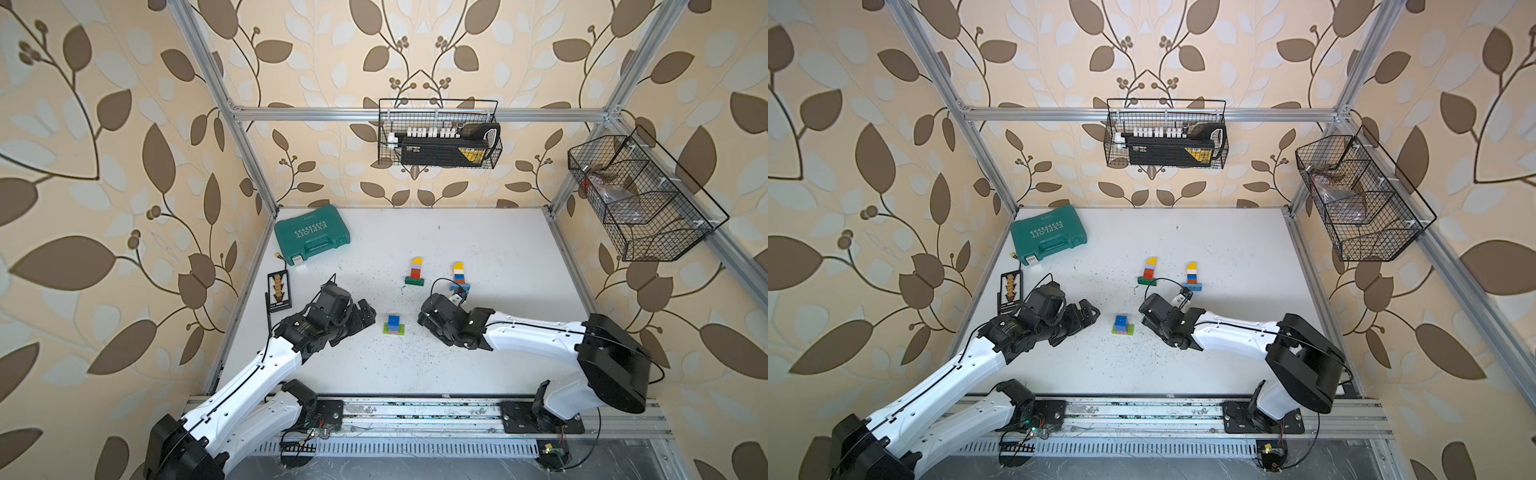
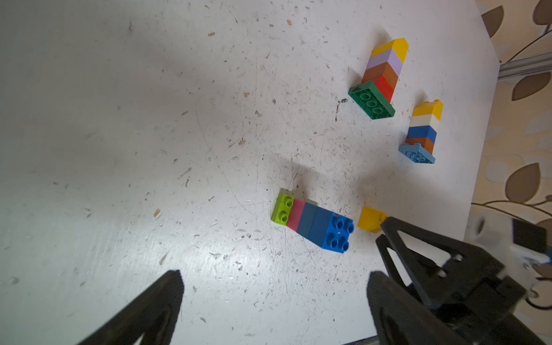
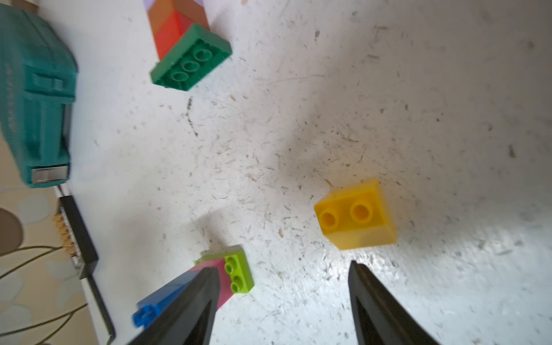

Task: Assemble the number 1 with lego
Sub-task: Adjust the lego brick at the center of the board.

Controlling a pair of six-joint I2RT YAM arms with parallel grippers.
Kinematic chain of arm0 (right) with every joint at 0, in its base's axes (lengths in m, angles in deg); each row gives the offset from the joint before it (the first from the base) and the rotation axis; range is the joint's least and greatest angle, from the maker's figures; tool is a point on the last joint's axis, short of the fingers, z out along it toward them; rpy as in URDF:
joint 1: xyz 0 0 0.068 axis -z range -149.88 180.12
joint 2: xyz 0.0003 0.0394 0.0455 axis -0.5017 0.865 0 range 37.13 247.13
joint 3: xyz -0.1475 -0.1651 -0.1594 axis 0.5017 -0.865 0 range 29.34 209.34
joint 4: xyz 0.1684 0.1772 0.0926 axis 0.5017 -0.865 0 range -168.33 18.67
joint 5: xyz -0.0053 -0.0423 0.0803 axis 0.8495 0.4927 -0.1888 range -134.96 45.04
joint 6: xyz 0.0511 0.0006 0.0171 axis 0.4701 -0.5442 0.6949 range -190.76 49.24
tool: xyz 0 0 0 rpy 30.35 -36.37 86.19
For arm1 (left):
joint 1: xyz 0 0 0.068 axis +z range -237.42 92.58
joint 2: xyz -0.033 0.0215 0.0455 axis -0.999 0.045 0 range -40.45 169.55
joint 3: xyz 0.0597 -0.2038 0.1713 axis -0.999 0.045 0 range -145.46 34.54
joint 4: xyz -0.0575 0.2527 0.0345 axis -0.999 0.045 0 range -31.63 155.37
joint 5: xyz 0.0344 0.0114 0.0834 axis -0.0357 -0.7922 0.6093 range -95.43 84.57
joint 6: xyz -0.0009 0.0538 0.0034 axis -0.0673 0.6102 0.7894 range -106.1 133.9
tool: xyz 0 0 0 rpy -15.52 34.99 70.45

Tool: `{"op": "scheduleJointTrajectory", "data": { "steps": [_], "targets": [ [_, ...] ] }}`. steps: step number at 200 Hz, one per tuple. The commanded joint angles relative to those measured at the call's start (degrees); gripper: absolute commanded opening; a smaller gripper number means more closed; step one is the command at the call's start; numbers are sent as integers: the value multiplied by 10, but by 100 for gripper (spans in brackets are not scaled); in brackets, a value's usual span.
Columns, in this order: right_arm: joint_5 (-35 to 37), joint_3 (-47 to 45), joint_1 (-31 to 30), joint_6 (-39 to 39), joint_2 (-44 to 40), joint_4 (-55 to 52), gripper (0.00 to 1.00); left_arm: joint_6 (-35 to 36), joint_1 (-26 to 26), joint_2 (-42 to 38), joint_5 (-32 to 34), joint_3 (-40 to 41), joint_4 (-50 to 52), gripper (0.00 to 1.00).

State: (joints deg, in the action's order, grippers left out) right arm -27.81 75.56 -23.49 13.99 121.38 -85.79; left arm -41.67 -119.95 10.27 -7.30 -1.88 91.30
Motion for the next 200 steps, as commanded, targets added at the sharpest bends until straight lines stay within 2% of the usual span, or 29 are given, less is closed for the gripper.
{"op": "scheduleJointTrajectory", "data": {
  "steps": [1,32,72,137,200],
  "targets": [
    [44,-25,2,-10,-64,-44,72,3,8,5,-1,-7,-2,99],
    [65,-71,25,-12,-111,-39,73,3,8,10,-3,-10,1,99],
    [42,-111,48,-17,-96,19,73,1,8,5,0,-9,5,99],
    [-15,-78,42,-39,12,95,72,0,8,5,2,-10,6,99],
    [-17,-5,-6,-38,71,96,72,1,8,6,0,-9,5,99]
  ]
}}
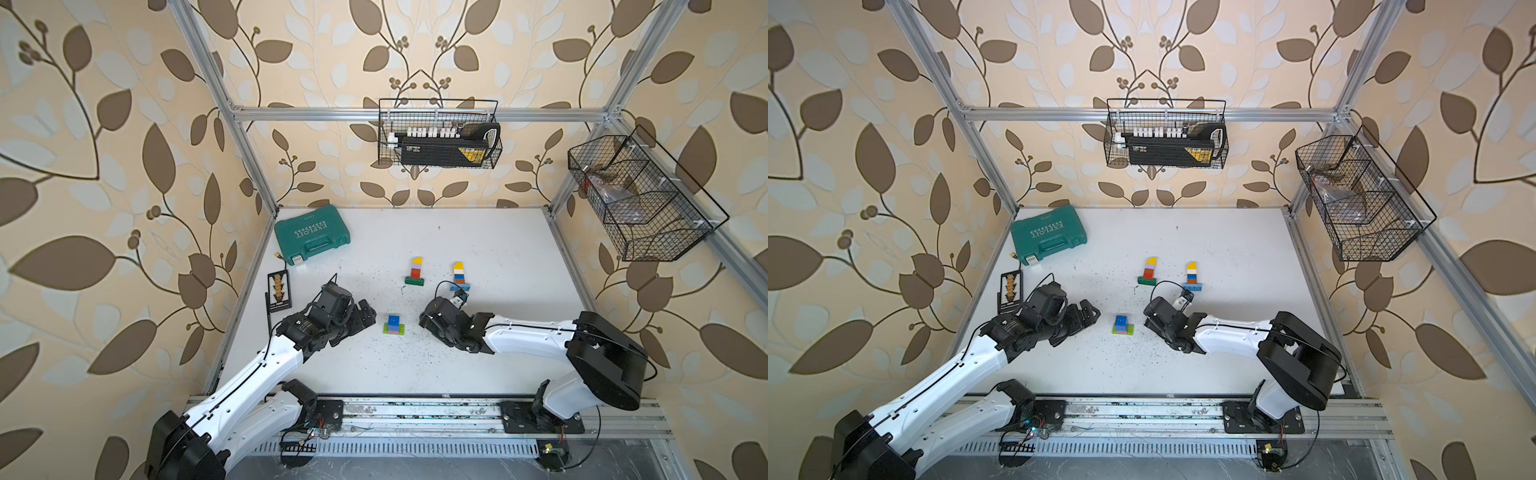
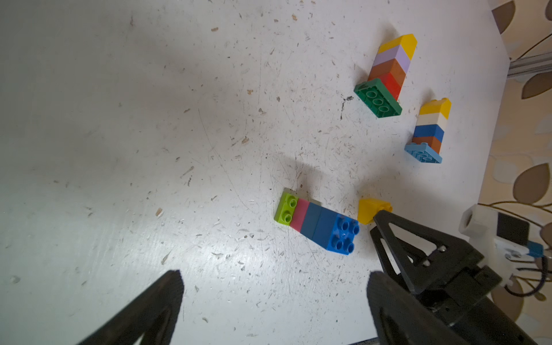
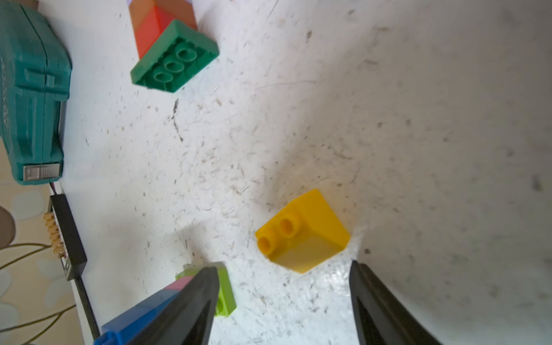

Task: Assemble the number 1 with lego
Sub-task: Adjust the lego brick at the center of the board.

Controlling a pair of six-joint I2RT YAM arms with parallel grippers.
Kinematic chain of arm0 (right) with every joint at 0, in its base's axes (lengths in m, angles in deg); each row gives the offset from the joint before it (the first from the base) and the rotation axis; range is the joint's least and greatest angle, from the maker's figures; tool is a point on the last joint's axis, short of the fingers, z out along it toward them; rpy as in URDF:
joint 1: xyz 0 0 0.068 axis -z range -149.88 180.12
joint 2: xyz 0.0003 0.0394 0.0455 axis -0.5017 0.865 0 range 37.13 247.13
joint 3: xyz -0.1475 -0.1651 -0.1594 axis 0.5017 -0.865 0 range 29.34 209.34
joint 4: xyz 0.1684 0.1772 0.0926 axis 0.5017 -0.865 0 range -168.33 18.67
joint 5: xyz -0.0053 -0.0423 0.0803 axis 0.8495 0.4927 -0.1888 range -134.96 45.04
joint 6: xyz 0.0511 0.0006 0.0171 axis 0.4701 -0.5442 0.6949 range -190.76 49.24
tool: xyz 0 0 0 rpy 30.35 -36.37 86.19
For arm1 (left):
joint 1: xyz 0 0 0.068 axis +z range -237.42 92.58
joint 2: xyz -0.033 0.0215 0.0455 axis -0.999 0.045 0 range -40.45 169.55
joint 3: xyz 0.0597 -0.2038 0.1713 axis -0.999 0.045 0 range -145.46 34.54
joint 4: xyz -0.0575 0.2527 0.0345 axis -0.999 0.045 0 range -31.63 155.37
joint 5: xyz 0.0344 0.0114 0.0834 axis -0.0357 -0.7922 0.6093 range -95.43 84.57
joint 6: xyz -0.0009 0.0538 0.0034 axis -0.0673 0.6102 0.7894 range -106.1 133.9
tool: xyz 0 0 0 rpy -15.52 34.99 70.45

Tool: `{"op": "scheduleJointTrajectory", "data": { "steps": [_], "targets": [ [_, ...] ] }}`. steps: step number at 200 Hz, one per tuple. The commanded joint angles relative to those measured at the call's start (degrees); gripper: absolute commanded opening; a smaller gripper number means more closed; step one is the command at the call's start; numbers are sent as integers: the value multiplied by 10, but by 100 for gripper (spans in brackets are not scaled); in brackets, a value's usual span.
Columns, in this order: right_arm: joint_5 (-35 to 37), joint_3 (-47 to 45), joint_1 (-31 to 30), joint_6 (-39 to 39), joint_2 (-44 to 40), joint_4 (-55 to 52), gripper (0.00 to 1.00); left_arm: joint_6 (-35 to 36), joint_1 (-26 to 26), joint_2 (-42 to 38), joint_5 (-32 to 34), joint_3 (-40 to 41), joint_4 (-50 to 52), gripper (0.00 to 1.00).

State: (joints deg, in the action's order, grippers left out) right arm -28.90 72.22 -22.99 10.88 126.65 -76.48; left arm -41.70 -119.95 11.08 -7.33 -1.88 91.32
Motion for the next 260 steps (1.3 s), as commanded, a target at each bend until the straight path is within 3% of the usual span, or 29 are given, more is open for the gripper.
{"op": "scheduleJointTrajectory", "data": {
  "steps": [1,20,59,85,107,145,201,260],
  "targets": [
    [-7,29,-11,-7,19,2,72,1,8,-2,1,-9,4,99],
    [3,48,-15,-13,19,-33,72,2,8,-5,1,-9,5,99],
    [90,140,-12,-77,-10,-273,71,0,8,-11,2,-5,2,99],
    [15,212,30,-225,16,-339,69,1,8,-8,1,-6,-1,99],
    [-12,269,42,-298,61,-408,69,4,8,-9,0,-6,-1,99],
    [-54,294,42,-355,117,-405,69,6,8,-10,2,-6,-3,99],
    [-20,337,47,-373,189,-432,69,9,8,-7,4,-9,-6,99],
    [-13,290,98,-337,164,-409,69,13,8,14,2,-16,-8,99]
  ]
}}
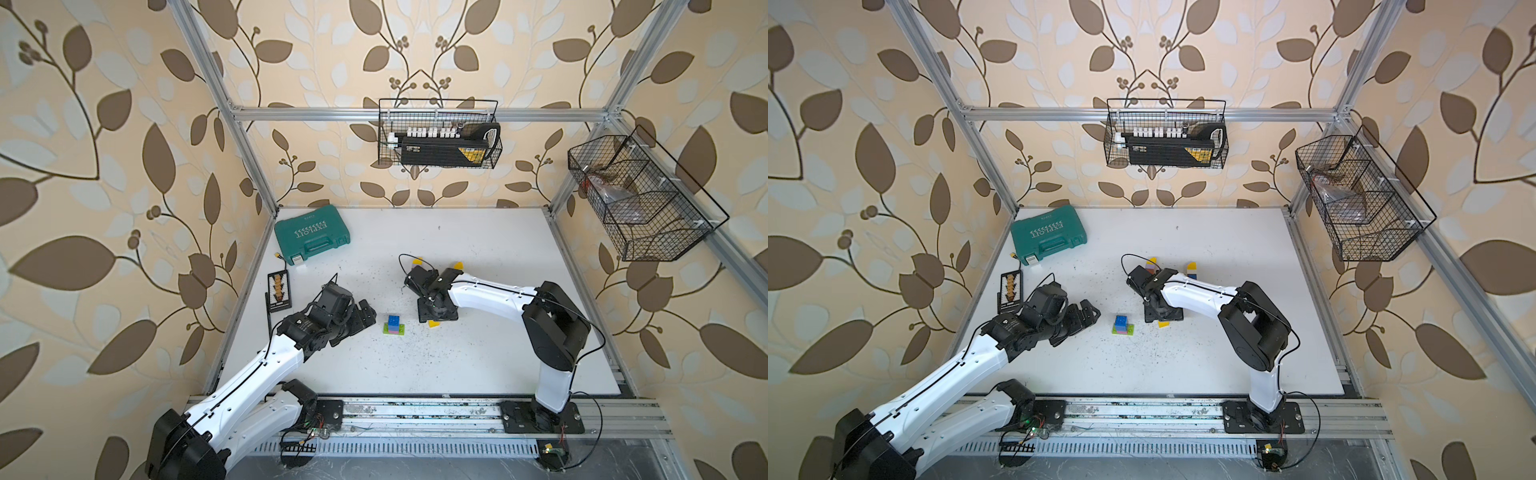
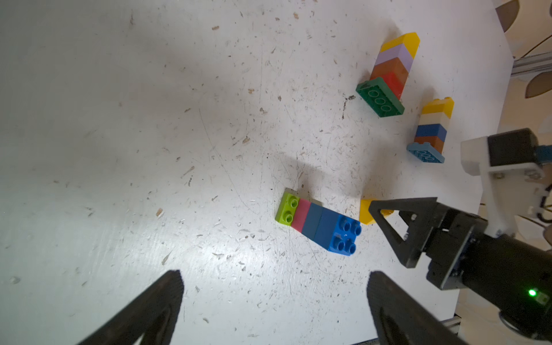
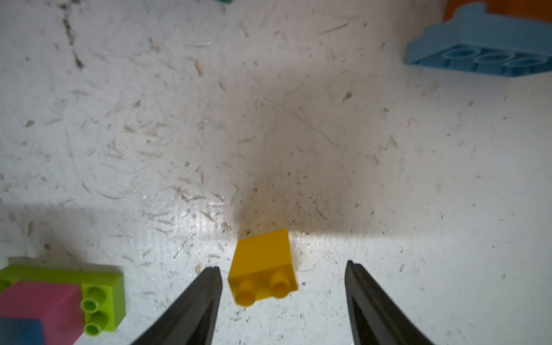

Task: Assemble the number 1 with lego
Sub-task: Adjust the lego brick at the center of the board.

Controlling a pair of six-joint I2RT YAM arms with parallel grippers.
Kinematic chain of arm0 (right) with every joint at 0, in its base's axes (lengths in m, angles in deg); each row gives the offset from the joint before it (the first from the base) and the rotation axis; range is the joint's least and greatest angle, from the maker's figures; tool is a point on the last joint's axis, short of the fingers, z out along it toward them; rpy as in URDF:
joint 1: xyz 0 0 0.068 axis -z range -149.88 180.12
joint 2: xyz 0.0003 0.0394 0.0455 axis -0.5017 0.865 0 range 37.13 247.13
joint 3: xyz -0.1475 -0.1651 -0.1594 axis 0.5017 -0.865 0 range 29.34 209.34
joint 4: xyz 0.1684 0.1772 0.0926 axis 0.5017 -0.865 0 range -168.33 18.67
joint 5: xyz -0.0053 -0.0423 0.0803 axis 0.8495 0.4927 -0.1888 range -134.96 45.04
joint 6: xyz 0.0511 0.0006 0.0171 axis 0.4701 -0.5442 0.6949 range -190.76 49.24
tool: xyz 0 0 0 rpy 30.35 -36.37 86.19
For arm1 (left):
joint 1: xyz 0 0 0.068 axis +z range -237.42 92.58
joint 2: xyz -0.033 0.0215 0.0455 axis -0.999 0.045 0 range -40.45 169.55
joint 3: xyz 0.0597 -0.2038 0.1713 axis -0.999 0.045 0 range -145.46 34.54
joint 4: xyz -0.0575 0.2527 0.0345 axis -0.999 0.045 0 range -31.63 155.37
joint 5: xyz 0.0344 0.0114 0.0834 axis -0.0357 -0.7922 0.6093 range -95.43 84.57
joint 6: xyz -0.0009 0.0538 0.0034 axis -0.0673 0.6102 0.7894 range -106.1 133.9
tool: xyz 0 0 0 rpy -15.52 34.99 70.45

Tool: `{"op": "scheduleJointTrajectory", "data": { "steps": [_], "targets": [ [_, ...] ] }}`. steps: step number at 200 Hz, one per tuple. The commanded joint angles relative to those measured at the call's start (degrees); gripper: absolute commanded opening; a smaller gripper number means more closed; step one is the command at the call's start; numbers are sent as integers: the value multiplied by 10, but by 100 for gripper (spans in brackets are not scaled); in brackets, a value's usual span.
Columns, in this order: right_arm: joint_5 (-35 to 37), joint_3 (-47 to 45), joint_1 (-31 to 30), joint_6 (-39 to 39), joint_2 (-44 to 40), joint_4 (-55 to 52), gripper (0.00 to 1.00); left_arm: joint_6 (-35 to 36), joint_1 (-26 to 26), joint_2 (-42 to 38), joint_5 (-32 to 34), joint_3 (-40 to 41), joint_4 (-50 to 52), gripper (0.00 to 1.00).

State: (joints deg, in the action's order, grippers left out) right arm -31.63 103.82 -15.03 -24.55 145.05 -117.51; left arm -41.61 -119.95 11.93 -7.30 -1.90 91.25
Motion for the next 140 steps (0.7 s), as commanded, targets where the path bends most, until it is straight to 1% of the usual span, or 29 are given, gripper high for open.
{"op": "scheduleJointTrajectory", "data": {
  "steps": [1,29,32,84,120,124,140],
  "targets": [
    [14,-27,19,17,-22,2,69,12,8,5,2,-16,-7,99],
    [18,-56,37,33,-45,-7,68,12,8,9,2,-18,-6,99],
    [17,-60,38,47,-49,-6,68,11,8,9,2,-18,-6,99],
    [7,-138,39,100,-119,-8,67,5,8,2,5,-15,-4,99],
    [8,-160,45,97,-180,9,67,1,8,-7,6,-11,-1,99],
    [7,-160,60,95,-186,10,67,1,8,-8,6,-11,0,99],
    [1,-160,83,87,-200,14,68,1,8,-10,6,-11,2,99]
  ]
}}
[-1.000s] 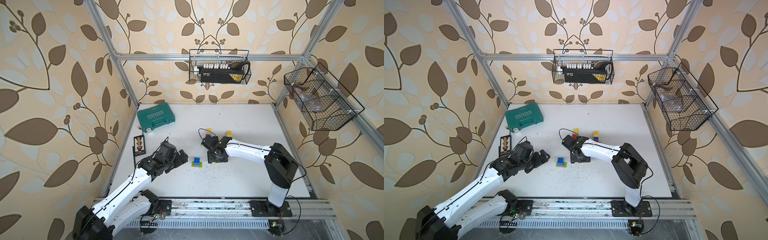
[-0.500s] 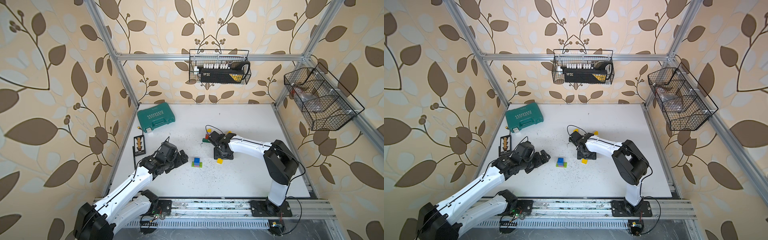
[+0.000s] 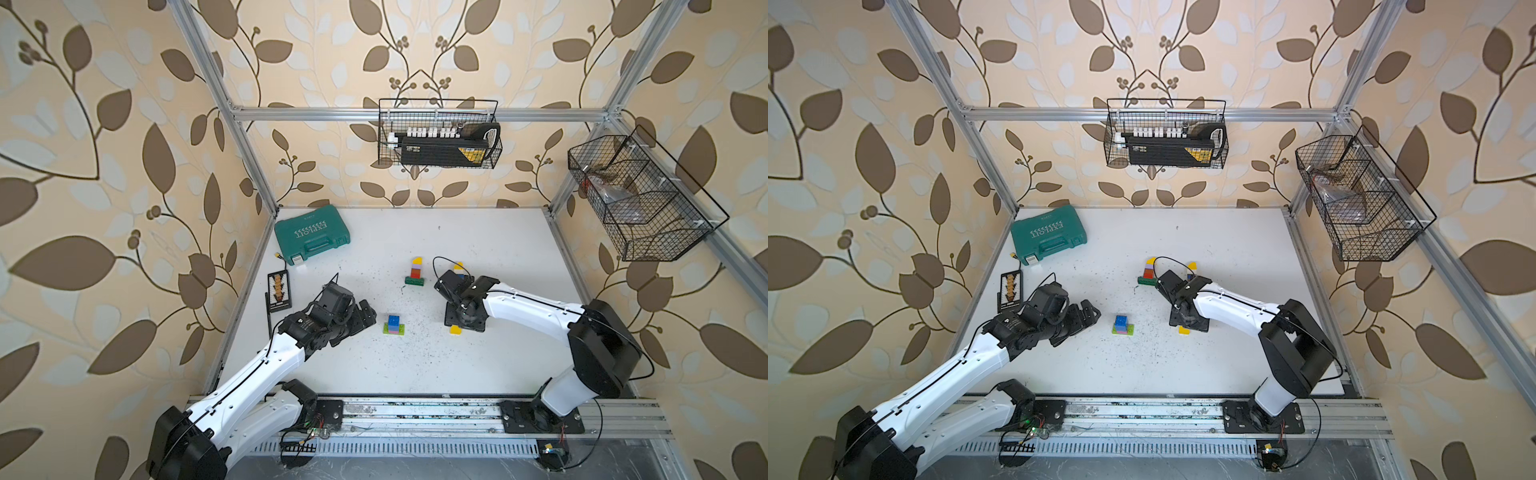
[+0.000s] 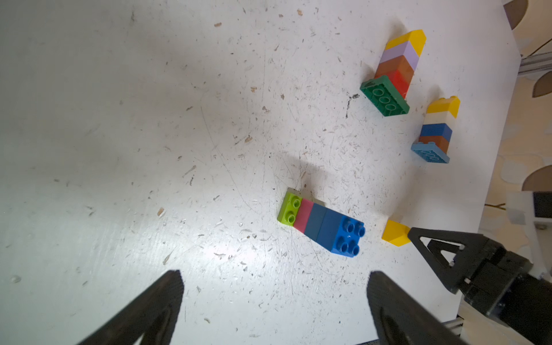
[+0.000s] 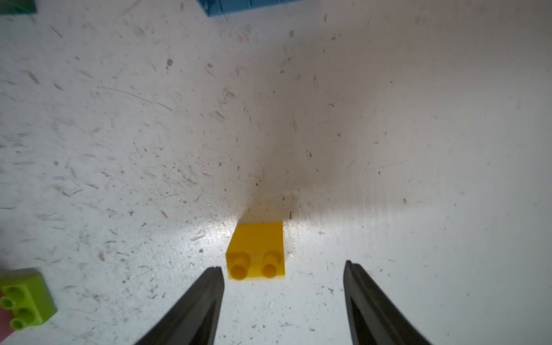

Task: Assemble the number 1 with lego
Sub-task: Adjust the lego brick at the center of the board.

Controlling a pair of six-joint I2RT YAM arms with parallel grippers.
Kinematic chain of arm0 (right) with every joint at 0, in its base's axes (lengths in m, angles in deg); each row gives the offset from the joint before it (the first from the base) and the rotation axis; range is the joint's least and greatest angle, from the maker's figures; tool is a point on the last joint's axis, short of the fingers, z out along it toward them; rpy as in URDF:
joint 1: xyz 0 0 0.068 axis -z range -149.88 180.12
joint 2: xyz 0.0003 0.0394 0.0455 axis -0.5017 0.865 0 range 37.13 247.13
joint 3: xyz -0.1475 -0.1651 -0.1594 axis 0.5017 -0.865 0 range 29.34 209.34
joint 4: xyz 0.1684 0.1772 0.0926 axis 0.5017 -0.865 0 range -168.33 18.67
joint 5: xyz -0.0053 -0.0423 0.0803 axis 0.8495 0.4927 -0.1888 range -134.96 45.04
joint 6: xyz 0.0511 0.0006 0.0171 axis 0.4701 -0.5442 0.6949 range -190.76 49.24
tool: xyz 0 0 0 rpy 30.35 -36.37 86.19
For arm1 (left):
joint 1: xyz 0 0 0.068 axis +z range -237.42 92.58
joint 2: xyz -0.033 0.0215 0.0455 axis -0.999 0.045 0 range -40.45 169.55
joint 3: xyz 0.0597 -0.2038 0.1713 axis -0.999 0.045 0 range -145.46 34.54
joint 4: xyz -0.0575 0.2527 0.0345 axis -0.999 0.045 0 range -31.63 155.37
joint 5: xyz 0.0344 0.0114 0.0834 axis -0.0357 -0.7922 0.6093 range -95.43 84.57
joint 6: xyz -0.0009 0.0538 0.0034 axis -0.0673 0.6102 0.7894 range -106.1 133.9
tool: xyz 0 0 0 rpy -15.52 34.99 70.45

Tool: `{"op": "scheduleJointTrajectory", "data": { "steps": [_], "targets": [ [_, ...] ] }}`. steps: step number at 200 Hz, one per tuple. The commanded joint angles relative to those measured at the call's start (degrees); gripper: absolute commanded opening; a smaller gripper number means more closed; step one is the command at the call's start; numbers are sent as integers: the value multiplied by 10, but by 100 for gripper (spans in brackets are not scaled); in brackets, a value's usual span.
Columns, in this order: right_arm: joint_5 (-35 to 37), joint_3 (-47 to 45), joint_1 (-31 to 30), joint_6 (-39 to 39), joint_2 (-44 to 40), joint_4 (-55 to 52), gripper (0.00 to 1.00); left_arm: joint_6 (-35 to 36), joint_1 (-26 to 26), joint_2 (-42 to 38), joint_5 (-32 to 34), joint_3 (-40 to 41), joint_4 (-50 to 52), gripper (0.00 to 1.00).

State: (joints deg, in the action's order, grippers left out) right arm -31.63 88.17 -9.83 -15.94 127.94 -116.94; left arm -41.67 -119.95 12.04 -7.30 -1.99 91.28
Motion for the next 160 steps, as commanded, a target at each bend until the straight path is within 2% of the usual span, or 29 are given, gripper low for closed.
{"op": "scheduleJointTrajectory", "data": {
  "steps": [1,42,85,160],
  "targets": [
    [0,-3,32,1,-29,9,68,1,8,-11,7,-10,3,99],
    [-9,1,64,-26,-2,5,67,1,8,-10,7,-11,0,99],
    [-23,-13,63,-22,11,17,65,4,8,3,5,-17,2,99],
    [-25,-50,34,1,-25,-2,64,1,8,-10,7,-12,3,99]
  ]
}}
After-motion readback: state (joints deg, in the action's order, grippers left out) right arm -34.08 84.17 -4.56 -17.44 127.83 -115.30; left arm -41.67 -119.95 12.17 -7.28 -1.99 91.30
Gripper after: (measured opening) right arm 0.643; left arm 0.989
